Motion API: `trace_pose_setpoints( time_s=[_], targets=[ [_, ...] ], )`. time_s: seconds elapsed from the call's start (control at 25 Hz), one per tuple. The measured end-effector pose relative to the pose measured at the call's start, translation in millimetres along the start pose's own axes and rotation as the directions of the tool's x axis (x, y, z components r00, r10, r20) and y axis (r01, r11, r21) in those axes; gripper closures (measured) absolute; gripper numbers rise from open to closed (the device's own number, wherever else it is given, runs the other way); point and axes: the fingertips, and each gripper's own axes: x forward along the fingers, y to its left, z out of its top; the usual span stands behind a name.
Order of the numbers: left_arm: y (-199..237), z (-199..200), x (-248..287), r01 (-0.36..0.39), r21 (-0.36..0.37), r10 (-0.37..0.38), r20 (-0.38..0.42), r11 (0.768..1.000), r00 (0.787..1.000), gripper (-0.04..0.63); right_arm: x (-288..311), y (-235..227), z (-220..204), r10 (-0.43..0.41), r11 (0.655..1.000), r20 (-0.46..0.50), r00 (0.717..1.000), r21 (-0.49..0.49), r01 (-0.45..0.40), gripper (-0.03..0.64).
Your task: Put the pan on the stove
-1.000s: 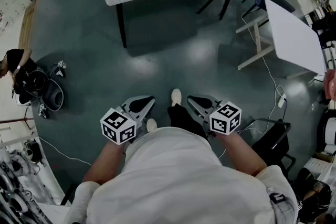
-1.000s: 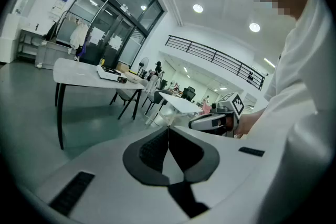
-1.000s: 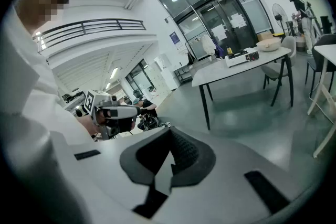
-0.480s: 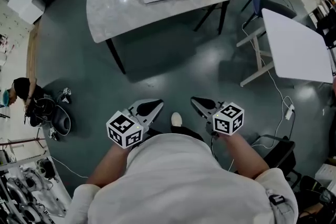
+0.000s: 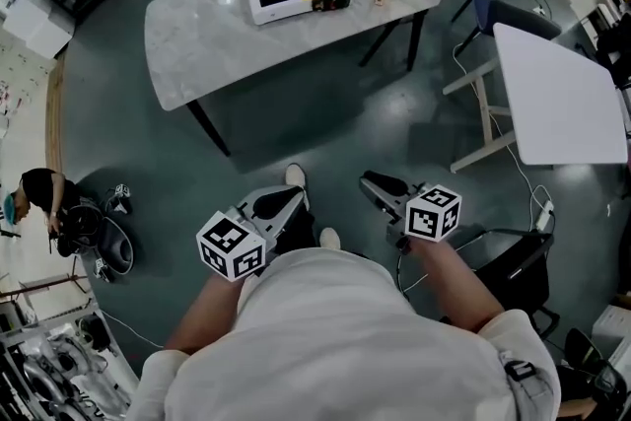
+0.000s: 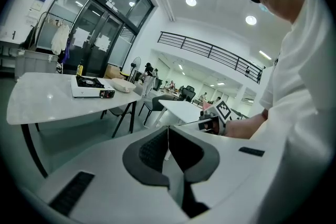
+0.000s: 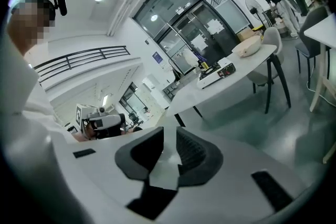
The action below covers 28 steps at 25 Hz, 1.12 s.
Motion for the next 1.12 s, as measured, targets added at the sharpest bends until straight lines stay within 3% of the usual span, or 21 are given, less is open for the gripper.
trace_pose_setpoints(
  time_s=[0.24,0.48,0.64,0.84,1.0,1.12],
  targets=[
    [74.6,36.6,36.0,0.053,-0.011,-0.053,0.019,0.999,0.998,0.575,34.2,-50.4,56.5,-0.076,0.995,0.016,0.997,0.073,0.075,0.526],
    [122.9,103.7,60.5,0.125,0.056,-0.127,0.037,0.991,0.991,0.575,60.8,-82.9,137.3,-0.118,0.98,0.066,0.991,0.168,0.106,0.512],
    [161.8,116.4,64.4,0.155,0.043,-0.156,0.022,0.987,0.988,0.575,85.2,-98.8,175.4,-0.138,0.973,0.093,0.986,0.196,0.118,0.5],
    [193.7,125.0,68.4,0.157,-0.004,-0.156,0.024,0.988,0.987,0.575,97.6,-124.8,201.3,-0.164,0.961,0.096,0.982,0.24,0.137,0.488],
    [213.2,128.6,81.5,0.147,-0.033,-0.146,0.019,0.989,0.989,0.575,107.3,-159.1,233.5,-0.148,0.952,0.14,0.979,0.289,0.102,0.476],
    [229.7,140.1,94.1,0.113,-0.02,-0.112,0.014,0.993,0.994,0.575,108.4,-197.5,251.1,-0.187,0.925,0.136,0.973,0.358,0.127,0.463]
  ],
)
